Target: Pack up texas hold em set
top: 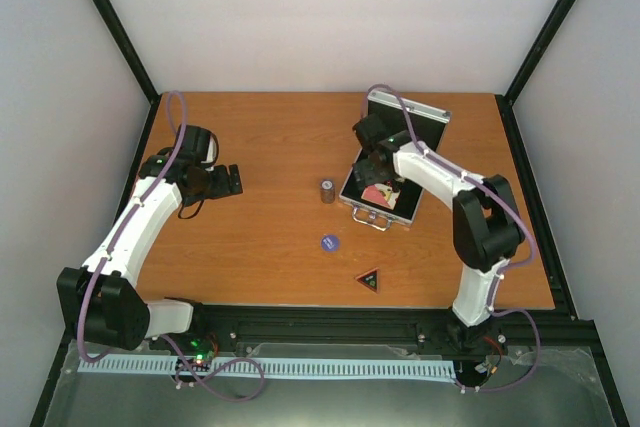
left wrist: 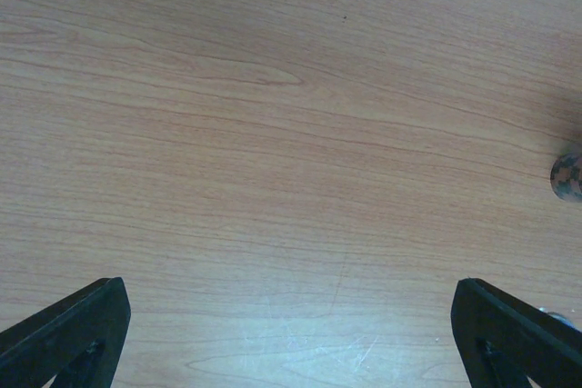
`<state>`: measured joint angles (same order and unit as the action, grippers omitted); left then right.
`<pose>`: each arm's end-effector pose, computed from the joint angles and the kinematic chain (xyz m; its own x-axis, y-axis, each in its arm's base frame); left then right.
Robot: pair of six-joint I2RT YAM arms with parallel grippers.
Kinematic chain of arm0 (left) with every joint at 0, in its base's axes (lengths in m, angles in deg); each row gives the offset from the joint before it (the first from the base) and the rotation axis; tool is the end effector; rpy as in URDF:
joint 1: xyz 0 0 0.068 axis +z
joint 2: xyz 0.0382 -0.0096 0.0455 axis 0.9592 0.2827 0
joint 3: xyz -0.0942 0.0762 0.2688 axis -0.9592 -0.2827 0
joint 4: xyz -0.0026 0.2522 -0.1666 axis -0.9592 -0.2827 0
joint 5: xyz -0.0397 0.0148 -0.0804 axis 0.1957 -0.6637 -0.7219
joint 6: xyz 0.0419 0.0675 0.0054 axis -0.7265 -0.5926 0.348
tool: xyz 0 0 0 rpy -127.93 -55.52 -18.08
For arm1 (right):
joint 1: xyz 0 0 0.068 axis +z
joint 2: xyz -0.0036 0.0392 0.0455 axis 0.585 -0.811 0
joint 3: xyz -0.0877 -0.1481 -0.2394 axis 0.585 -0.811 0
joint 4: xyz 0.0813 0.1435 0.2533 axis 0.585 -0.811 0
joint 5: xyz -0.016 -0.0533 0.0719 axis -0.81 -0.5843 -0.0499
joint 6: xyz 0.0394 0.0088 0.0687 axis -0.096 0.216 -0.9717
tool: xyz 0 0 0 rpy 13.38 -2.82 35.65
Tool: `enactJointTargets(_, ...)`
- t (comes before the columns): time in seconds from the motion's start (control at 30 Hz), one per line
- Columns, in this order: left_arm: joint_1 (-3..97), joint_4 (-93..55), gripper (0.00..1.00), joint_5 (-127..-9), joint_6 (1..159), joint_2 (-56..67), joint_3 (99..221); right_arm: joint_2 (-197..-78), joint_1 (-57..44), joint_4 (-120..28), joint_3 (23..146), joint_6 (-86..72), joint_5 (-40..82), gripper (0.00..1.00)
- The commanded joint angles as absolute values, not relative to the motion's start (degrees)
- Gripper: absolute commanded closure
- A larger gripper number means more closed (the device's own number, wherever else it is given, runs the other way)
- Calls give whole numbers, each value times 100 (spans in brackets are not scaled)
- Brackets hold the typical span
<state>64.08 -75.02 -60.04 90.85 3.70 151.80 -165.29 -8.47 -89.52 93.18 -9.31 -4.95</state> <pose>0.2922 -0.0491 0.2742 -0.8758 -0.2458 -0.4154 -0.1866 0.9661 -0.1782 0.4091 0.1872 0.1906 -0.8708 -0.2801 -0.4041 -0.1988 0.9522 -0.2317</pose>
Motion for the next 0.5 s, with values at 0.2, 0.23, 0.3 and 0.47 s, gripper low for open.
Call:
enactJointTargets(0.2,6382,-7474,0,-6113,9026,111,15269,-14957,694,-9607,8177,-1376,349,1)
enactJointTargets(0.23,6382,-7464,0,-6134,9031,89,15248,-14885,833,-9611,8131,-1426,479,2)
enactJointTargets(0.3,6384,-7467,0,-6164,9047,61,15203,-14844,1072,-9572,8051,-1503,696,3)
enactJointTargets(0.47,6382,-7486,0,-6184,9068,-21,15160,-15100,1481,-9383,7975,-1631,982,6)
